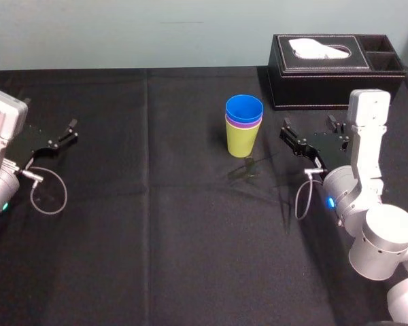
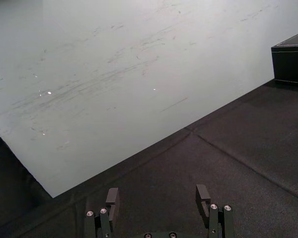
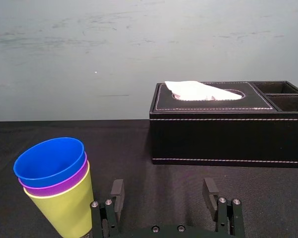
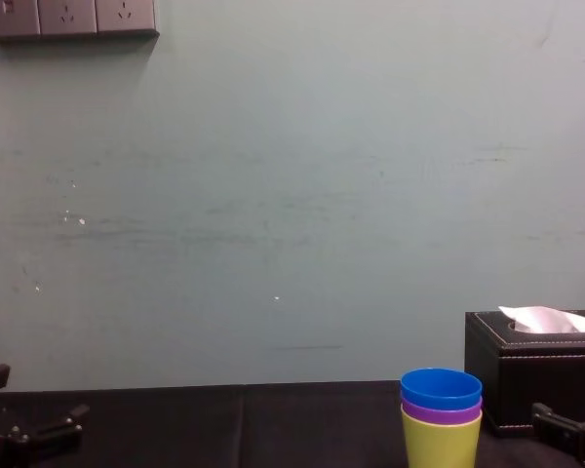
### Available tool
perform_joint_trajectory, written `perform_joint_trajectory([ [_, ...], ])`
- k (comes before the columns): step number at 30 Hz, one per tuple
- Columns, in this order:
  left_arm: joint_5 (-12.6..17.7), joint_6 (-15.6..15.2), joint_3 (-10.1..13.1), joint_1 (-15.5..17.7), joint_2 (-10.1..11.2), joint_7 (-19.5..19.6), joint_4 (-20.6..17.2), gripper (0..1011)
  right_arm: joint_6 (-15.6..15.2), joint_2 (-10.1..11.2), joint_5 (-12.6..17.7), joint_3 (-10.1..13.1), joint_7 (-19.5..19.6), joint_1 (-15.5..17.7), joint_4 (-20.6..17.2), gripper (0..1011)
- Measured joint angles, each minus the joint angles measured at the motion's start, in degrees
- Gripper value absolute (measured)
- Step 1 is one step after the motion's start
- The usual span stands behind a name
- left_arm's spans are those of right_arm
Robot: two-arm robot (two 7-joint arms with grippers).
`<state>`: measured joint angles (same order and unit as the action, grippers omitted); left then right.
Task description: Stack the three plastic cups sequentially using one hand.
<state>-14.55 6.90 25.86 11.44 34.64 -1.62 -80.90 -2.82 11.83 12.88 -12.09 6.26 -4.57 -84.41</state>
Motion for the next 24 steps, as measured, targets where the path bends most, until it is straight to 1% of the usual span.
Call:
perform_joint_trajectory([
  [24, 0.0, 0.0, 0.0, 0.0, 0.0, 0.0, 0.0, 1010, 0.0, 0.0, 0.0, 0.0, 0.0, 0.0, 0.0, 1004],
])
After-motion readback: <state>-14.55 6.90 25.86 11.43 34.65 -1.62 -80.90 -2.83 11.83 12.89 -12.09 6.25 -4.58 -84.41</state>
